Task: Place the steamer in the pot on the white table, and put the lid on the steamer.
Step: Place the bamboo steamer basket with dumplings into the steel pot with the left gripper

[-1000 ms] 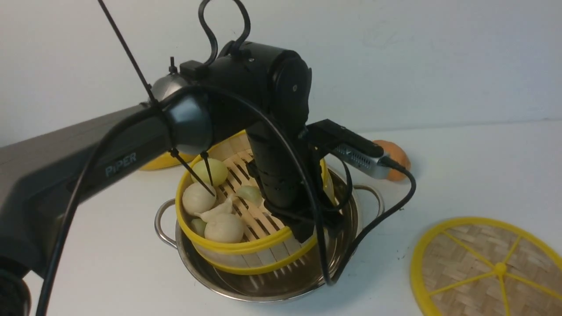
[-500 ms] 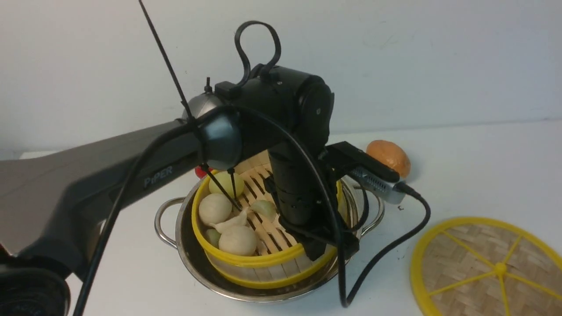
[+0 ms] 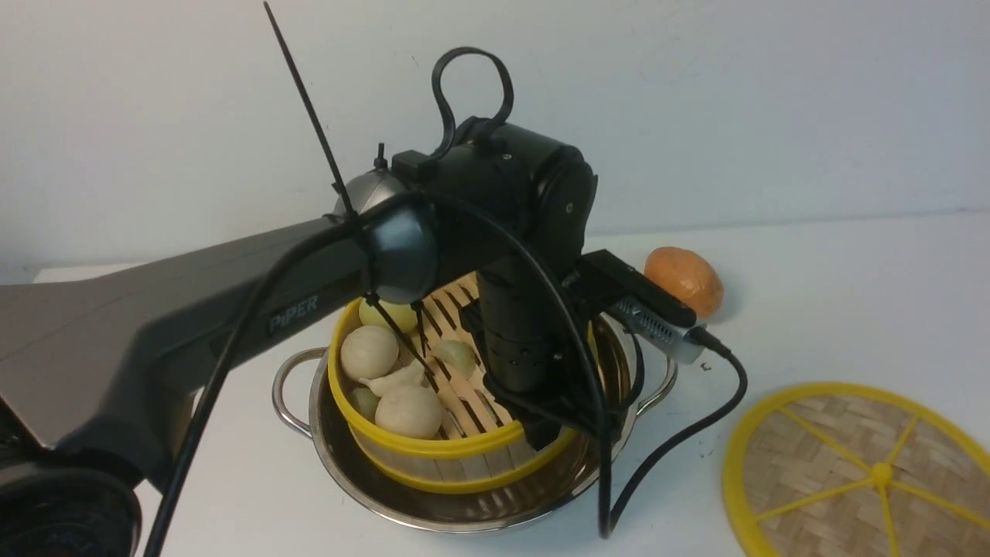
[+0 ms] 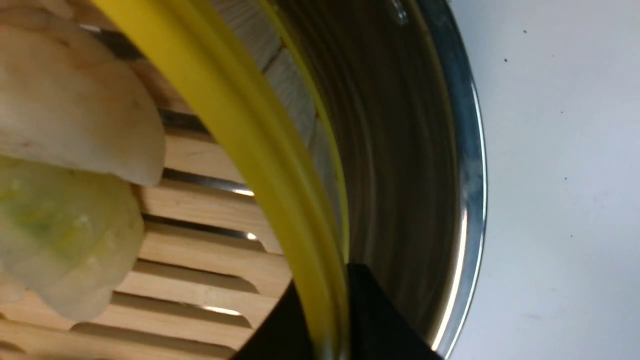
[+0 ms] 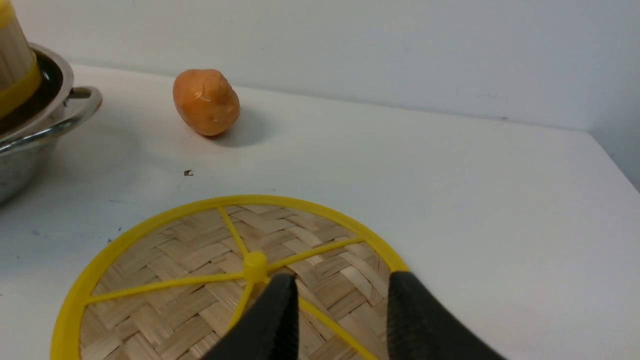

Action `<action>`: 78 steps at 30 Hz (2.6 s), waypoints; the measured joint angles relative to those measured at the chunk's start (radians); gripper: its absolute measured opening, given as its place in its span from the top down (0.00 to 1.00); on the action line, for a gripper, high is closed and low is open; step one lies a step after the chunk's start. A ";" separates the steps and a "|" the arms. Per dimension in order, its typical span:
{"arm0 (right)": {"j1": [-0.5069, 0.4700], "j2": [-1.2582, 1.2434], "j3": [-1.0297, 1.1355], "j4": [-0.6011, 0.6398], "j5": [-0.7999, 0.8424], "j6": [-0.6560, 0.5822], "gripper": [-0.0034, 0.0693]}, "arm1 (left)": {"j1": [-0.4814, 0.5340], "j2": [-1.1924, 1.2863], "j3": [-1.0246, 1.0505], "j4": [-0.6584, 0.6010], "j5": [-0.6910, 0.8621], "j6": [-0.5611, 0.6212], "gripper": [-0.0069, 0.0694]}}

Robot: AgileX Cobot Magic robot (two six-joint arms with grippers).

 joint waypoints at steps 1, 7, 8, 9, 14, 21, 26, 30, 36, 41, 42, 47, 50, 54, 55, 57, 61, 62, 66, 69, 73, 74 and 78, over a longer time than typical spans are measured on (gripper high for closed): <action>0.000 0.000 0.000 0.000 0.000 0.000 0.62 | 0.000 0.000 0.000 -0.001 0.000 0.000 0.87; 0.000 0.000 0.000 0.000 0.000 0.000 0.62 | 0.000 0.000 0.000 -0.013 0.000 0.000 0.87; 0.000 0.000 0.000 0.000 0.000 0.000 0.62 | 0.000 0.000 0.000 -0.015 0.000 0.000 0.87; 0.000 0.000 0.000 0.000 0.000 0.000 0.62 | 0.000 0.000 0.000 -0.019 0.000 0.000 0.87; 0.000 0.000 0.000 0.000 0.000 0.000 0.62 | 0.000 0.000 0.000 -0.045 0.000 -0.004 0.86; 0.000 0.000 0.000 0.000 0.000 0.000 0.62 | 0.000 0.000 0.000 -0.045 0.000 -0.007 0.80; 0.000 0.000 0.000 0.000 0.000 0.000 0.62 | 0.000 0.000 -0.005 -0.040 -0.002 -0.010 0.67; 0.000 0.000 0.000 0.000 0.000 0.000 0.62 | 0.000 -0.001 -0.008 -0.023 -0.004 -0.015 0.58; 0.000 0.000 0.000 0.000 0.000 0.000 0.62 | 0.000 -0.001 -0.008 -0.009 -0.005 -0.031 0.56; 0.000 0.000 0.000 0.000 0.000 0.000 0.62 | 0.000 -0.001 -0.008 0.000 -0.005 -0.033 0.56; 0.000 0.000 0.000 0.000 0.000 0.000 0.62 | 0.000 0.003 -0.008 0.000 -0.005 -0.034 0.56; 0.000 0.000 0.000 0.000 0.000 0.000 0.62 | 0.000 0.031 -0.012 -0.001 -0.006 -0.034 0.56; 0.000 0.000 0.000 0.000 0.000 0.000 0.62 | 0.000 0.042 -0.012 0.000 -0.009 -0.034 0.56; 0.000 0.000 0.000 0.000 0.000 0.000 0.62 | 0.000 0.046 -0.012 0.002 -0.009 -0.034 0.56; 0.000 0.000 0.000 0.000 0.000 0.000 0.62 | 0.000 0.047 -0.013 0.003 -0.009 -0.034 0.56; 0.000 0.000 0.000 0.000 0.000 0.000 0.62 | 0.000 0.047 -0.014 0.007 -0.009 -0.034 0.56; 0.000 0.000 0.000 0.000 0.000 0.000 0.62 | 0.000 0.047 -0.024 0.015 -0.007 -0.034 0.56; 0.000 0.000 0.000 0.000 0.000 0.000 0.62 | 0.000 0.047 -0.032 0.016 -0.007 -0.034 0.56; 0.000 0.000 0.000 0.000 0.000 0.000 0.62 | 0.000 0.029 -0.096 0.029 -0.006 -0.034 0.56; 0.000 0.000 0.000 0.000 0.000 0.000 0.62 | 0.000 0.017 -0.153 0.040 -0.006 -0.034 0.56; 0.000 0.000 0.000 0.000 0.000 0.000 0.62 | 0.000 0.014 -0.179 0.057 -0.011 -0.031 0.56; 0.000 0.000 0.000 0.000 0.000 0.000 0.62 | 0.000 0.014 -0.179 0.058 -0.026 -0.026 0.56; 0.000 0.000 0.000 0.000 0.000 0.000 0.62 | 0.000 0.033 -0.179 0.057 -0.109 0.001 0.56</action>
